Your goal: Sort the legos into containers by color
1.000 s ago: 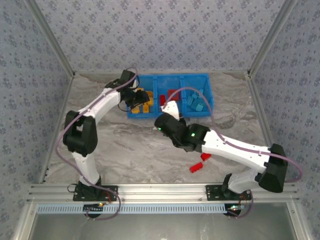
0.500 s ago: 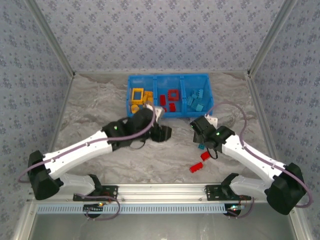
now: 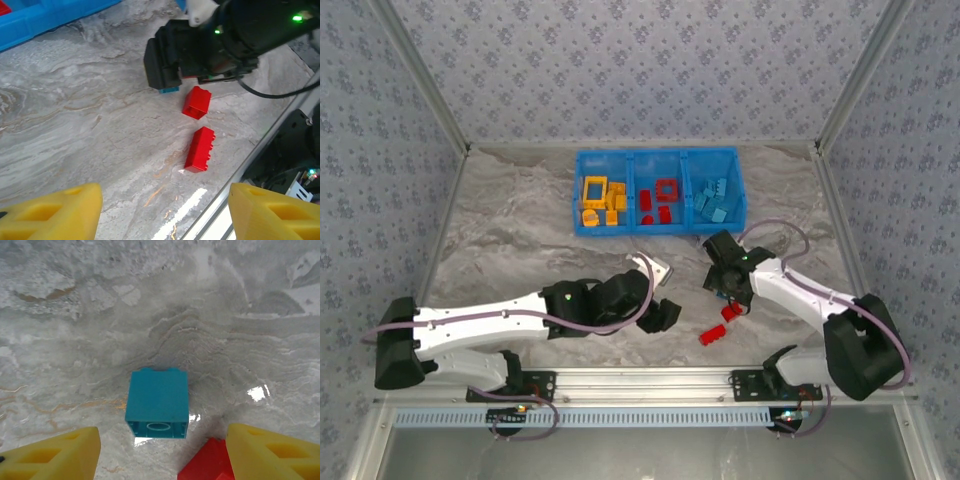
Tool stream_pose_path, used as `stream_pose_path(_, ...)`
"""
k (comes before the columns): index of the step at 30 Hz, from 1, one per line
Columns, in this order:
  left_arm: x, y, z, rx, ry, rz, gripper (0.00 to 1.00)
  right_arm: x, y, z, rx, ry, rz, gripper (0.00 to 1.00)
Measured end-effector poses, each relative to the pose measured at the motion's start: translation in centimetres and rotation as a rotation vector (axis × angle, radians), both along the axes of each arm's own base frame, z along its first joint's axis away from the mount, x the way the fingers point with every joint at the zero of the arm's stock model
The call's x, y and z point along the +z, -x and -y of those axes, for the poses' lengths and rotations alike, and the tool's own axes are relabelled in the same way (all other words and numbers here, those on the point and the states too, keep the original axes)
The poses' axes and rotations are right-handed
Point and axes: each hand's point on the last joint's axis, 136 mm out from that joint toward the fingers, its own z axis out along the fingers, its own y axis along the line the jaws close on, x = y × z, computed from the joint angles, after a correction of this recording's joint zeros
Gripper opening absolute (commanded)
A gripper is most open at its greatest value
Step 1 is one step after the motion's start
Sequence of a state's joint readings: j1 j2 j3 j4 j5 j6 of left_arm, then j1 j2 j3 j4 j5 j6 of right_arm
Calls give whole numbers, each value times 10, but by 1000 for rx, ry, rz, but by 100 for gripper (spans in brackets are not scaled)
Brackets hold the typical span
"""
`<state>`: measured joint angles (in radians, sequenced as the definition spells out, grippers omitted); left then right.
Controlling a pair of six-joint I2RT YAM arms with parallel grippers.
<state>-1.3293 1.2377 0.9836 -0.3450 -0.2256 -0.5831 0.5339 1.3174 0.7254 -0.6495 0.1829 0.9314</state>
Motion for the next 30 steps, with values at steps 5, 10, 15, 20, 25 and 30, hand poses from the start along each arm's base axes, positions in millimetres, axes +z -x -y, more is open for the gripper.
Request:
stream_pose_path(5, 0, 2, -5, -3, 9, 10, 69, -11, -1, -2, -22, -11, -21, 55)
stream_pose_path(10, 1, 1, -6, 2, 10, 16, 69, -15, -7, -4, -31, -19, -16, 42)
stream_pose_path(15, 1, 0, -7, 12, 8, 23, 69, -16, -10, -4, -29, -19, -5, 31)
stream_pose_path(20, 2, -3, -8, 22, 6, 35, 69, -13, -11, -1, -3, 5, 6, 28)
stream_pose_path(25, 22, -10, -7, 49, 23, 72, 72, 38, -36, 2, 50, 45, 112, 30)
stream_pose_path(30, 78, -39, 1, 115, 135, 95, 72, 122, -102, -3, 101, 47, 307, 28)
